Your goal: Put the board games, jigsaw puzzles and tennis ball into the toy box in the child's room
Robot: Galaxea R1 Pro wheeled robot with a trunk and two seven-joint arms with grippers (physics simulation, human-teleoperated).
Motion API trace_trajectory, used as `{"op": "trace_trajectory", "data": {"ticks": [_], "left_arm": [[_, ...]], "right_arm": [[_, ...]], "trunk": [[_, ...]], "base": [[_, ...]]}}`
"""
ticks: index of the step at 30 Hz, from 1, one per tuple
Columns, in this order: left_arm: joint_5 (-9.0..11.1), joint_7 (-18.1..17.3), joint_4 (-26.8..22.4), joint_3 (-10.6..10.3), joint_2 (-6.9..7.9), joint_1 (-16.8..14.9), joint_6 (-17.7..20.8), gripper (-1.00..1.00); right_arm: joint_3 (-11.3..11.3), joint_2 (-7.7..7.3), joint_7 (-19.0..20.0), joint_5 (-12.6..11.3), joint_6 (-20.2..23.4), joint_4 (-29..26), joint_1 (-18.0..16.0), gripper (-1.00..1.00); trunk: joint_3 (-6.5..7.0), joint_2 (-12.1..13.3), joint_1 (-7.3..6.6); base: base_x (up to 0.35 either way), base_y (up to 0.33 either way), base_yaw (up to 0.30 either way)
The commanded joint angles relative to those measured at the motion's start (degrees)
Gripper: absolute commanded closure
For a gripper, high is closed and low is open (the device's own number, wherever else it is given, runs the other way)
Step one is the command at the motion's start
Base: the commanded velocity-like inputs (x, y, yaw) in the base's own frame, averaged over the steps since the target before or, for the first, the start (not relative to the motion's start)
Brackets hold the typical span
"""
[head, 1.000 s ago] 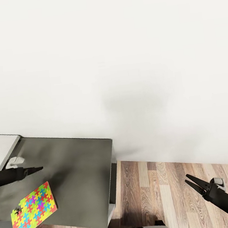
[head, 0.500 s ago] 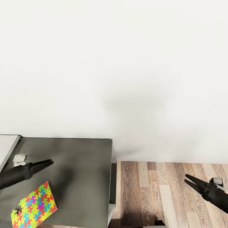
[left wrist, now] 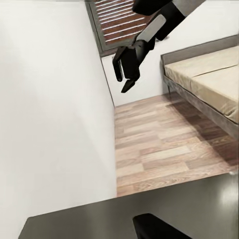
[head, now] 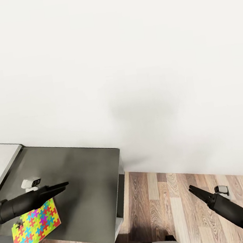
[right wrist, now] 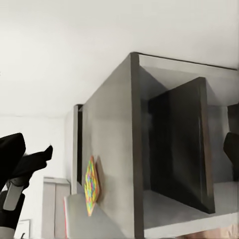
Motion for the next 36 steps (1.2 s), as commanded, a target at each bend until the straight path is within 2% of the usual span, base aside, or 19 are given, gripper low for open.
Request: {"op": "trace_trajectory", "data": {"ticks": [1,10,18,19,20,30,36], "left_arm": [[0.04,-0.24,-0.08,-0.06,-0.05,0.31,0.63,-1.0],[0.19,-0.24,-0.22,-2.17,-0.97,0.86,0.4,-1.0],[0.2,-0.24,-0.28,-2.74,-2.21,0.9,0.31,-1.0],[0.2,-0.24,-0.29,-3.09,-2.54,0.9,0.19,-1.0],[0.17,-0.24,-0.29,-4.98,-3.14,0.9,-0.31,-1.0],[0.18,-0.24,-0.3,-5.98,-3.39,0.94,-0.52,-1.0],[0.14,-0.24,-0.3,-7.58,-3.43,0.98,-0.55,-1.0]], "right_arm": [[0.01,-0.05,0.12,-0.09,-0.19,-0.11,-0.02,-1.0],[0.12,-0.1,0.26,-0.02,-1.01,-1.13,-0.02,-1.0],[-0.17,-0.27,0.39,-0.08,-1.01,-1.28,0.09,-1.0],[-0.21,-0.36,0.43,-0.09,-1.0,-1.3,0.11,-1.0],[-0.3,-0.56,0.53,-0.15,-0.95,-1.32,0.18,-1.0],[-0.43,-0.72,0.61,-0.35,-0.65,-1.26,0.23,-1.0],[-1.26,-0.81,0.67,-0.72,-0.48,-1.27,0.27,-1.0]], "trunk": [[0.01,-0.08,0.03],[0.73,-0.08,0.03],[0.84,-0.08,0.03],[0.85,-0.08,0.03],[0.85,-0.08,0.03],[0.85,-0.08,0.03],[0.99,-0.08,0.03]], "base": [[0.0,0.0,0.0],[0.0,0.0,0.0],[-0.014,-0.03,0.0],[-0.085,-0.181,0.0],[-0.049,-0.243,0.0],[-0.015,-0.088,0.0],[-0.001,-0.069,0.063]]}}
